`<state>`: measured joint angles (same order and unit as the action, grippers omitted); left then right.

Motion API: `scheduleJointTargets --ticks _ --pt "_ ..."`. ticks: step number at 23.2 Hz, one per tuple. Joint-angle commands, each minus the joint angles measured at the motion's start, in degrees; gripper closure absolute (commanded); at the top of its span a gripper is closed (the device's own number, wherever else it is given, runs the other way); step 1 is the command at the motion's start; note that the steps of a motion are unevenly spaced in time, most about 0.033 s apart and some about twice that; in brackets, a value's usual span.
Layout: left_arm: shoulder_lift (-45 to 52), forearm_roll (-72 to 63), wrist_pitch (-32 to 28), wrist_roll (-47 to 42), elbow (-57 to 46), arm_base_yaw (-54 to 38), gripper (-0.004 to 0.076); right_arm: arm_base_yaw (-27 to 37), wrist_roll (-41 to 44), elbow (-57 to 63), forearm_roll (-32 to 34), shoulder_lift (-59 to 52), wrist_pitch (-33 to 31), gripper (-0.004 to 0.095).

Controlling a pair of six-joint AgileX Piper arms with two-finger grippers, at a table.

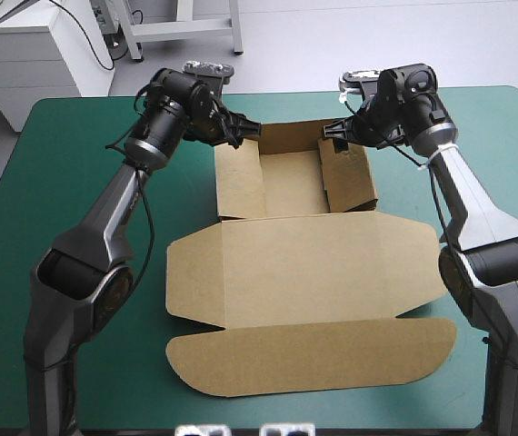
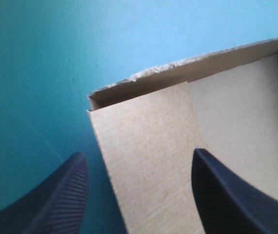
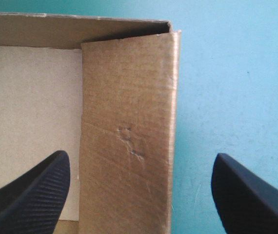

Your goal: Fold the box

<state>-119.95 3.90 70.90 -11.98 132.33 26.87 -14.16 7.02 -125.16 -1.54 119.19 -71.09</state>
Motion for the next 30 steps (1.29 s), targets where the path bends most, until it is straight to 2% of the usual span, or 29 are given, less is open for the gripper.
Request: scheduleJointTargets --ticks 1,3,4,10,14,17,24,30 --pt "7.71 0.75 2.81 0.00 2.20 0.18 0.0439 0.18 -0.01 -1.68 -1.00 -4.99 -0.61 0.0172" --pt "10.84 0.49 2.81 0.11 2.20 0.18 0.0703 0.18 -0.45 -0.09 -1.28 -6.83 -0.61 0.0172" --pt "12.89 0.33 2.81 0.23 2.20 0.18 0.0727 0.18 -0.69 2.33 -0.89 -8.66 -0.61 0.0172" --pt "21.70 -4.25 2.92 0.52 -1.32 0.28 0.0732 0.18 -3.93 13.93 -0.29 -13.29 -0.61 0.0173" --pt "30.56 -3.90 2.71 2.23 -16.24 0.28 0.0732 0.18 -4.59 20.31 0.69 -13.29 3.60 0.0173" --pt "39.03 -3.90 -2.29 2.23 -31.07 0.16 0.0732 0.18 -4.68 23.58 0.39 -13.29 8.49 0.0173" --pt "53.18 -4.26 -10.62 2.23 -52.38 0.16 0.0732 0.18 -5.22 24.54 0.39 -12.71 9.80 0.0176" --pt "62.39 -4.39 -12.12 3.09 -67.10 0.16 0.0732 0.18 -6.04 24.54 0.18 -10.29 9.00 0.0184"
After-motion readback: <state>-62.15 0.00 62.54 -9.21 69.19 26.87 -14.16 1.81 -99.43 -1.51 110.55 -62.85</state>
